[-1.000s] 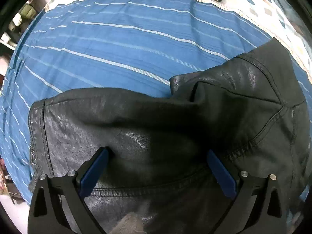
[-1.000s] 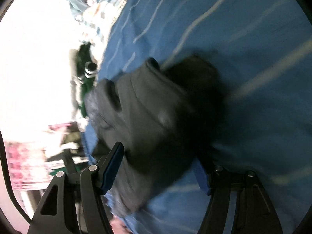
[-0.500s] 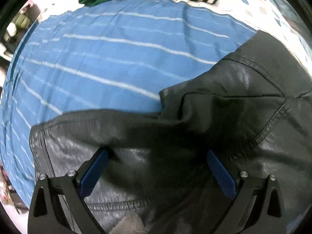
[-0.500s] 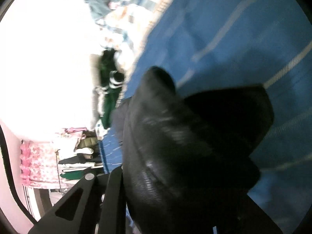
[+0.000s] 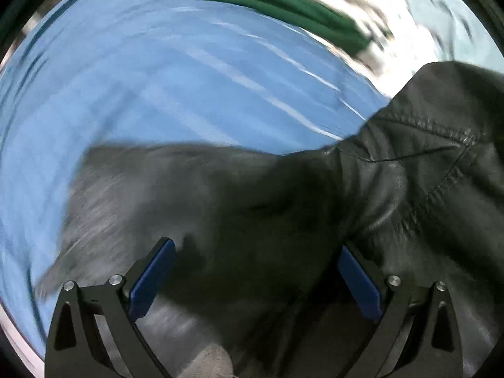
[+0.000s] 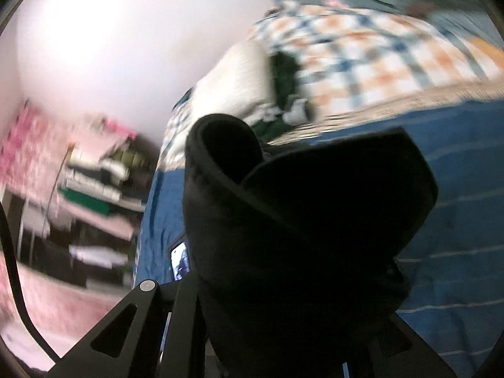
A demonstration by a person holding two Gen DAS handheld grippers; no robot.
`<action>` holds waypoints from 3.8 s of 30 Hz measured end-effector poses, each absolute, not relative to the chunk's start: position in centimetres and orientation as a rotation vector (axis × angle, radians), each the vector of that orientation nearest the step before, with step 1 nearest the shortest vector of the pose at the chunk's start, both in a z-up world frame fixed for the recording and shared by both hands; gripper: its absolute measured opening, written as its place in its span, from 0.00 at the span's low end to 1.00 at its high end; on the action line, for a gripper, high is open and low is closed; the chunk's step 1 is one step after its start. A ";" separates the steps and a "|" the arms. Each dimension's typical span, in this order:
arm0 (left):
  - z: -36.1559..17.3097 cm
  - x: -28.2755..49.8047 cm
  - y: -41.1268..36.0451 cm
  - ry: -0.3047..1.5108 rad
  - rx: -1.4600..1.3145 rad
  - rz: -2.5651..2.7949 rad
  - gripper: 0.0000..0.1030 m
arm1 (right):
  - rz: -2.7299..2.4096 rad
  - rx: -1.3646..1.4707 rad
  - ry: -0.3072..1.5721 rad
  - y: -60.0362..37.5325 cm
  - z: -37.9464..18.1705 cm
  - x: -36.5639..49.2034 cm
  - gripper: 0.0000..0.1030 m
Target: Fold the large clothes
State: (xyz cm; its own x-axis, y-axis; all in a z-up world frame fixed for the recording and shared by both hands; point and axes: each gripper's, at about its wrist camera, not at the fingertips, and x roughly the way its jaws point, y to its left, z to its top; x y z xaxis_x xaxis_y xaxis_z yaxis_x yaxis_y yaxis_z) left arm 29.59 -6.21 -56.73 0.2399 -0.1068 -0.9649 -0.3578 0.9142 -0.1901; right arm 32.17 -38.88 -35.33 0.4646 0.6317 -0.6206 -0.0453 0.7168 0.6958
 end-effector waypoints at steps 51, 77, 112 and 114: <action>-56.6 6.2 12.0 1.130 -1.032 0.742 0.99 | 0.737 0.176 1.644 -10.7 -47.2 34.2 0.58; -59.5 6.4 13.8 0.943 -1.043 0.646 0.30 | 0.948 0.808 1.787 -26.2 -61.3 31.4 0.67; -38.4 33.8 19.5 0.700 -0.744 0.336 0.15 | 1.088 0.861 1.311 -28.4 -41.4 50.0 0.38; -37.2 38.2 18.8 0.689 -0.730 0.290 0.15 | 1.062 0.857 1.270 -30.3 -39.7 53.3 0.37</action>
